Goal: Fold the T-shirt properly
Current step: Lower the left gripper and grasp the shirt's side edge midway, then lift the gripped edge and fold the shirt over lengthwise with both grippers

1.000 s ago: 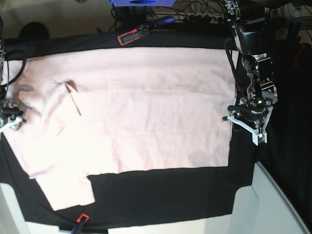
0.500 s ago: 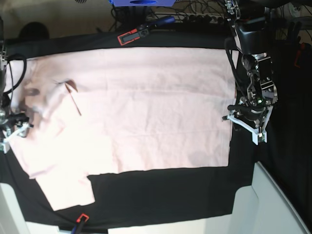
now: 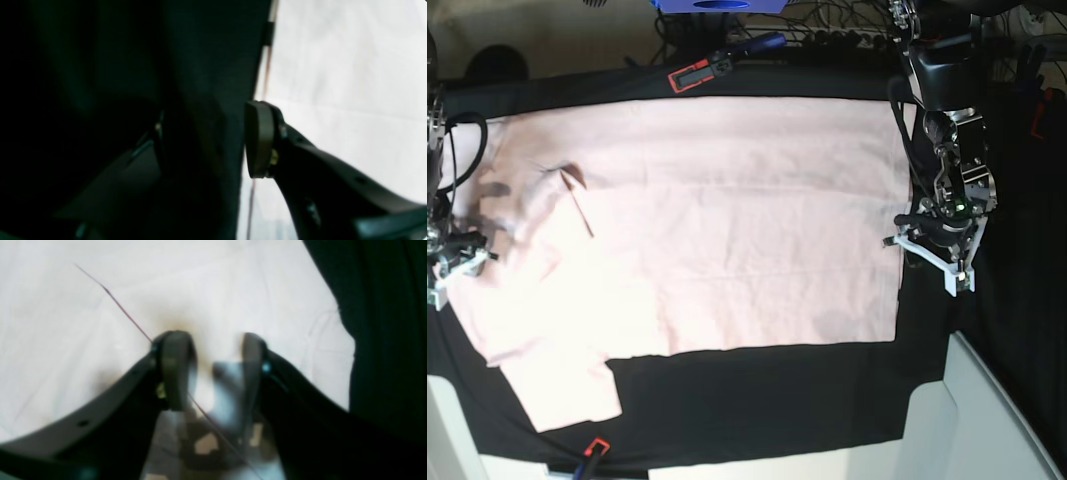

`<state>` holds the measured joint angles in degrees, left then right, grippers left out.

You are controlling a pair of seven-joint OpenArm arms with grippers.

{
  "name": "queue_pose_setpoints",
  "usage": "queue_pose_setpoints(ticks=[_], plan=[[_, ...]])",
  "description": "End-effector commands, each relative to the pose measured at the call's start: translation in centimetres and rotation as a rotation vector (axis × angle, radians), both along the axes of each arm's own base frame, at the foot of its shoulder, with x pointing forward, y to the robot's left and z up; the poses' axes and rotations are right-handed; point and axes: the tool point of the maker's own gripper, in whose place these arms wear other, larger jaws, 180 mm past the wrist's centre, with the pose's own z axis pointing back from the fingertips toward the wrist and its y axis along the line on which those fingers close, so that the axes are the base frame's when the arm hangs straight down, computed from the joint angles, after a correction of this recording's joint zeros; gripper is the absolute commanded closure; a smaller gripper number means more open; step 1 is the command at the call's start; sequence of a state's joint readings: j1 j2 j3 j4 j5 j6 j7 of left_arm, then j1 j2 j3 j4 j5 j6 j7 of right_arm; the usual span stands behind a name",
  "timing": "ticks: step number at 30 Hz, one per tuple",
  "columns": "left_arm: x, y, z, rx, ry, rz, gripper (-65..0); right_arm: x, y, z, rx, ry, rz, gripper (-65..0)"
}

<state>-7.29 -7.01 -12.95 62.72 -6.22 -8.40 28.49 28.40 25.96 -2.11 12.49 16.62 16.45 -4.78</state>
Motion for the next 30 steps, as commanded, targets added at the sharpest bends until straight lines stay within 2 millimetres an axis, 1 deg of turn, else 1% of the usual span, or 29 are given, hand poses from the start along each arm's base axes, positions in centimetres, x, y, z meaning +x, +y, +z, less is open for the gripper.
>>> queue_pose_setpoints(ticks=[1,3,4,6,8,15,17,19,20,21,22,25,28,30], plan=[[1.3,0.6,1.6,0.020,-0.055,0.001,-30.2,1.0,-0.9,1.2,-0.010,-0.021,-0.005,-13.5],[1.3,0.6,1.6,0.020,-0.055,0.001,-30.2,1.0,-0.9,1.2,-0.010,-0.021,-0.005,-2.8],[1.3,0.6,1.6,0.020,-0.055,0.001,-30.2,0.9,-0.9,1.2,-0.010,-0.020,-0.005,0.0],[1.3,0.6,1.6,0.020,-0.055,0.001,-30.2,0.9,-0.4,0.9,-0.001,-0.018,0.000,-1.2],[1.3,0.5,1.6,0.017,-0.055,0.001,-30.1,0.9,0.0,0.8,0.004,-0.018,0.003,0.0],[1.9,-1.6,1.3,-0.020,-0.061,-0.006,-29.6,1.0,0.2,0.7,0.005,-0.019,0.005,0.0],[2.8,-2.4,1.7,-0.037,-0.077,-0.008,-30.2,1.0,0.2,0.7,0.005,-0.019,0.005,0.0],[3.2,-3.2,1.6,-0.055,-0.079,-0.008,-30.6,1.0,0.2,0.7,0.005,-0.019,0.005,0.0],[3.3,-3.2,1.6,-0.056,-0.079,-0.008,-30.6,1.0,0.2,0.7,0.005,-0.019,0.005,0.0],[3.9,-3.2,2.0,-0.057,-0.091,-0.009,-30.7,1.0,0.2,0.7,0.005,-0.019,0.005,0.0],[4.0,-3.4,2.0,-0.062,-0.090,-0.008,-30.9,1.0,0.2,0.7,0.005,-0.019,0.005,0.0],[4.7,-4.1,1.3,-0.090,-0.071,-0.005,-33.9,1.0,0.2,0.7,0.005,-0.018,0.006,0.0],[4.5,-4.4,-0.2,-0.117,-0.028,0.002,-33.6,1.0,0.1,0.7,0.003,-0.018,0.006,0.0],[4.1,-4.5,-0.8,-0.124,-0.011,0.005,-33.6,1.0,0.0,0.8,0.002,-0.018,0.005,0.0]])
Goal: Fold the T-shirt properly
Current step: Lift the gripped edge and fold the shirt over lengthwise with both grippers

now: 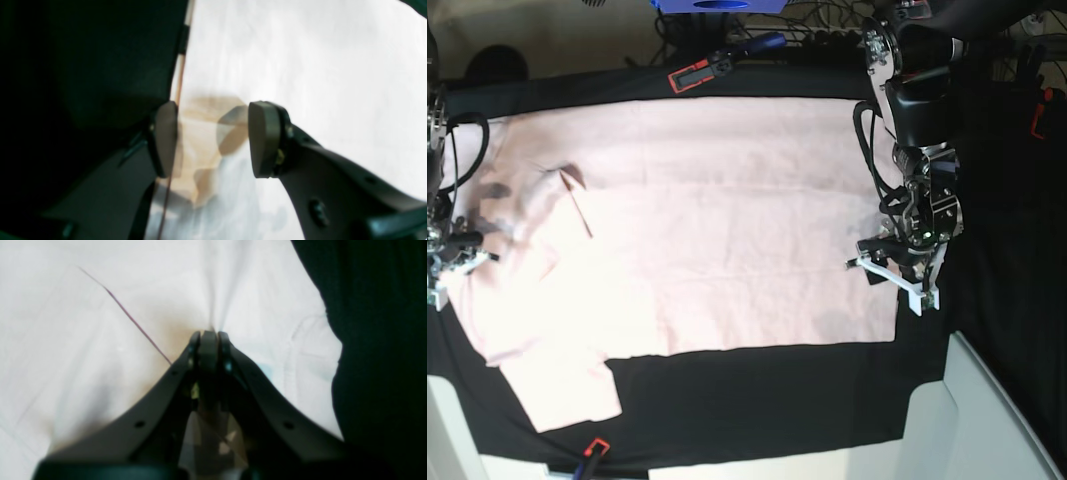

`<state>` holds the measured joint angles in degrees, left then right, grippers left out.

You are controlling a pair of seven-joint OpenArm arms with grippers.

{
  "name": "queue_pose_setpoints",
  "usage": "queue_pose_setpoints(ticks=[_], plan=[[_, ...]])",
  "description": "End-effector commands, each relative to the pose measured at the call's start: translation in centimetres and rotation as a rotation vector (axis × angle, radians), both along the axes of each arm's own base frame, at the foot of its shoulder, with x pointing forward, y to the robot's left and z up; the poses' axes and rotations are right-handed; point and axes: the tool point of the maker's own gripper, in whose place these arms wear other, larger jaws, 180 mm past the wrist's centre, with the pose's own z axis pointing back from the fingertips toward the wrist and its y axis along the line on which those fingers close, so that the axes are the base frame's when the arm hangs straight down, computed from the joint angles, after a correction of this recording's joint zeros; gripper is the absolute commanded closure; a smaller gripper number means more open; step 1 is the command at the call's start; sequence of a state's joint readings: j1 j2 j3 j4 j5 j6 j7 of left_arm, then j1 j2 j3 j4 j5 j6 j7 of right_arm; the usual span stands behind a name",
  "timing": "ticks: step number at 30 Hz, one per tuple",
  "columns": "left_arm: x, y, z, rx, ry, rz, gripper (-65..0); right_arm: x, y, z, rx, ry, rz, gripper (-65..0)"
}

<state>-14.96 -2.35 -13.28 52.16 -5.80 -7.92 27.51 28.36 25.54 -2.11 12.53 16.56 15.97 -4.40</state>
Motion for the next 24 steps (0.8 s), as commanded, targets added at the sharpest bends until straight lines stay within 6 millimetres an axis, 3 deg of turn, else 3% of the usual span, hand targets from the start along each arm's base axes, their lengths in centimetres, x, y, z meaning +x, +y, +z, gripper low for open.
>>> queue_pose_setpoints(ticks=[1,4,9,12,16,19,24], plan=[[1.2,0.5,1.2,0.009,-0.035,0.002,-33.6,0.8,-0.3,0.8,0.003,-0.013,0.008,0.0],[1.3,0.7,1.4,0.012,-0.041,0.004,-33.6,0.8,-0.3,0.8,0.002,-0.012,0.009,0.0],[2.6,2.5,4.6,0.066,-0.123,0.009,-33.6,0.7,-0.3,0.8,-0.002,-0.009,0.011,0.0],[3.5,2.8,4.9,0.064,-0.123,0.011,-33.6,0.7,-0.3,0.8,-0.002,-0.009,0.011,0.0],[3.4,3.1,2.9,0.044,-0.054,0.012,-33.6,0.7,-0.4,0.8,0.000,-0.010,0.009,0.0],[3.1,2.3,0.9,0.004,0.009,0.013,-33.6,0.7,-0.3,0.8,-0.002,-0.009,0.011,0.0],[3.1,1.4,-0.5,-0.026,0.036,0.012,-33.6,0.7,-0.3,0.8,-0.002,-0.009,0.011,0.0]])
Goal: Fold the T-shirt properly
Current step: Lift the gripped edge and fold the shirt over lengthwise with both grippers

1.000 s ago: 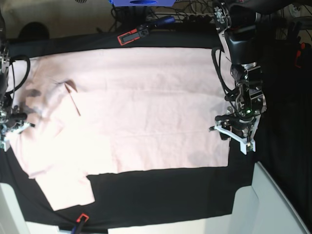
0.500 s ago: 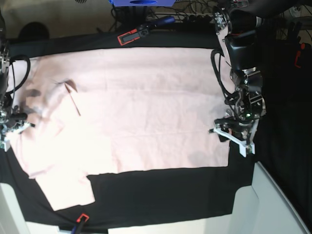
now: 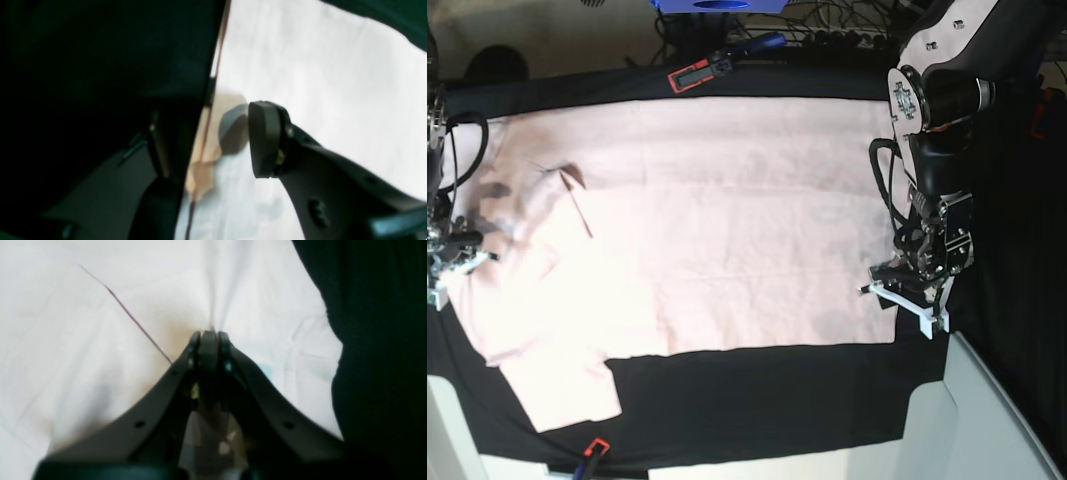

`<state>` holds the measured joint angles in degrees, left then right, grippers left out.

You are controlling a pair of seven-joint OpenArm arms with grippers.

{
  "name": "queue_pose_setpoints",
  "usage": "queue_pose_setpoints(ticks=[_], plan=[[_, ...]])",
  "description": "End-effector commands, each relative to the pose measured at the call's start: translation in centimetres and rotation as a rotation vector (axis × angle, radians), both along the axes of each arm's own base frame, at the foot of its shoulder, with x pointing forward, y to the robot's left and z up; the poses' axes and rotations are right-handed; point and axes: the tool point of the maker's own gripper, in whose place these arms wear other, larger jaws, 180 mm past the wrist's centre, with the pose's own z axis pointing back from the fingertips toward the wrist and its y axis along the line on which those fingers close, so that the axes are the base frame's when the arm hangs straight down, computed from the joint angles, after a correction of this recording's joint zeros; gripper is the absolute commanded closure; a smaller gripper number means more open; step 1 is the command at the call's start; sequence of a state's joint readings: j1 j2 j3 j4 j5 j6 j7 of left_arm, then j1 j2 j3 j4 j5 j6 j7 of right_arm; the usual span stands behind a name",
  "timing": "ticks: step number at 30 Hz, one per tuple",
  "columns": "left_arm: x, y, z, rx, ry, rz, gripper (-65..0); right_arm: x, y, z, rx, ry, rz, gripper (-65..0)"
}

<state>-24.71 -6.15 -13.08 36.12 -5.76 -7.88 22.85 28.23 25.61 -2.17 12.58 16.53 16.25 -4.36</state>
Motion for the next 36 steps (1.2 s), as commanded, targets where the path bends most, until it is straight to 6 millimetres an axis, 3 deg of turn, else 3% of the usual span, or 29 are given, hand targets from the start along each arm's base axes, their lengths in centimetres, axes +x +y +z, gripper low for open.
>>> queue_pose_setpoints(ticks=[1,5,10,14,17,26,32,36], plan=[[0.0,-0.3,-0.1,-0.009,0.016,-0.008,-33.6,0.8,-0.4,0.8,-0.003,-0.010,0.007,0.0],[-0.5,-0.6,-0.7,-0.011,0.026,-0.011,-31.6,0.8,-0.4,0.8,-0.003,-0.010,0.007,0.0],[-0.5,-0.7,-0.7,-0.013,0.027,-0.012,-7.9,0.8,-0.3,0.8,-0.004,-0.009,0.008,0.0],[-0.6,-0.7,-0.7,-0.013,0.029,-0.012,-6.7,0.8,-0.3,0.8,-0.004,-0.009,0.008,0.0],[-1.2,-0.7,-1.1,-0.012,0.038,-0.011,0.0,0.8,-0.3,0.8,-0.004,-0.011,0.008,0.0],[-0.6,0.4,3.2,0.062,-0.075,-0.020,0.0,1.4,-0.4,1.3,-0.002,-0.031,0.003,0.0],[0.5,0.9,7.0,0.092,-0.130,-0.024,0.0,3.4,-0.2,3.1,-0.012,-0.089,0.022,0.0],[0.4,1.1,7.6,0.104,-0.149,-0.024,0.0,3.9,-0.5,3.8,0.000,-0.119,-0.004,0.0]])
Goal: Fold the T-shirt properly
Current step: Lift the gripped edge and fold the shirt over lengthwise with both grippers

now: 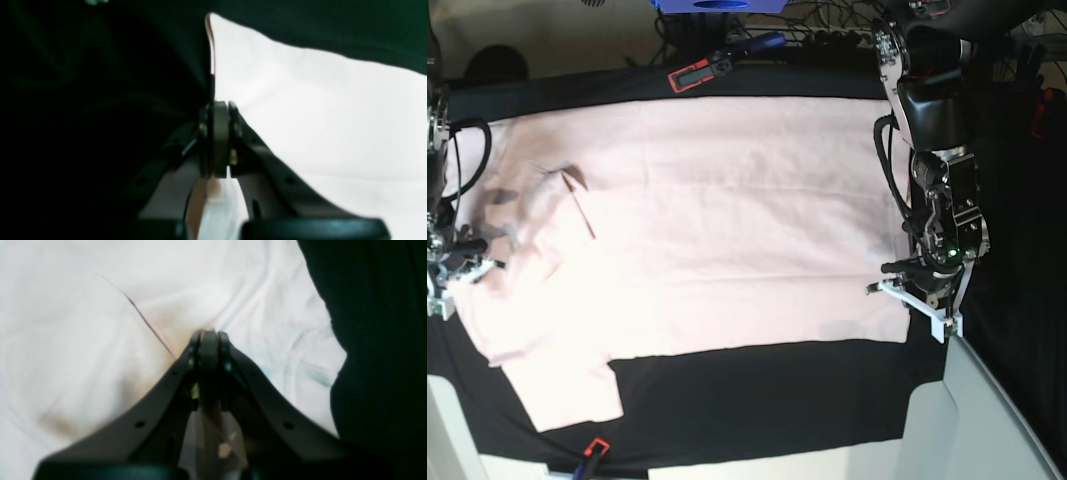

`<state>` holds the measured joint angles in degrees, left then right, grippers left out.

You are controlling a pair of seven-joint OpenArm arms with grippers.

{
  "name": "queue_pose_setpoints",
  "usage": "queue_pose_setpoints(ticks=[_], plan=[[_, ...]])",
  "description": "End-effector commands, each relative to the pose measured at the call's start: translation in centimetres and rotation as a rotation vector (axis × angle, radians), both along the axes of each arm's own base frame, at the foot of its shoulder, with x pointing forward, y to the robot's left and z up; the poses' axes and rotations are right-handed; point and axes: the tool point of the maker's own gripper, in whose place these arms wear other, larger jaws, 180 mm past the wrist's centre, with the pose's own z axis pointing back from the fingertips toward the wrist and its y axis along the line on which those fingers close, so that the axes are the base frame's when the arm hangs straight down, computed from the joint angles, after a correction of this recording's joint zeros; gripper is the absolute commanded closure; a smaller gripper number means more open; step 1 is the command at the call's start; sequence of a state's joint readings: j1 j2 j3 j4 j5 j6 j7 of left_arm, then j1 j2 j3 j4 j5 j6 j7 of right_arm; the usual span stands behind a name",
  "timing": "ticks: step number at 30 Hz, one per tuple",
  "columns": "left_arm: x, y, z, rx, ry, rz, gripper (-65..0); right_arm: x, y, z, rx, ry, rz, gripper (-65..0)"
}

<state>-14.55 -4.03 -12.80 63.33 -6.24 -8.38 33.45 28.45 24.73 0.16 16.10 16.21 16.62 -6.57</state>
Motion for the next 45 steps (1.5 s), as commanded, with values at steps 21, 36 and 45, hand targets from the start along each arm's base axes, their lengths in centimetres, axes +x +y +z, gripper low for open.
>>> queue_pose_setpoints(ticks=[21,36,45], plan=[[1.2,-3.3,1.9,0.018,-0.069,-0.084,0.0,-0.6,-3.8,2.6,-0.026,-0.070,-0.065,0.0],[-0.4,-4.4,2.9,0.055,-0.101,-0.128,0.0,-1.1,-3.1,3.9,-0.070,-0.128,-0.008,0.0],[-1.8,-3.9,2.7,0.072,-0.094,-0.130,0.0,-2.0,-4.0,6.2,-0.104,-0.207,-0.014,0.0]])
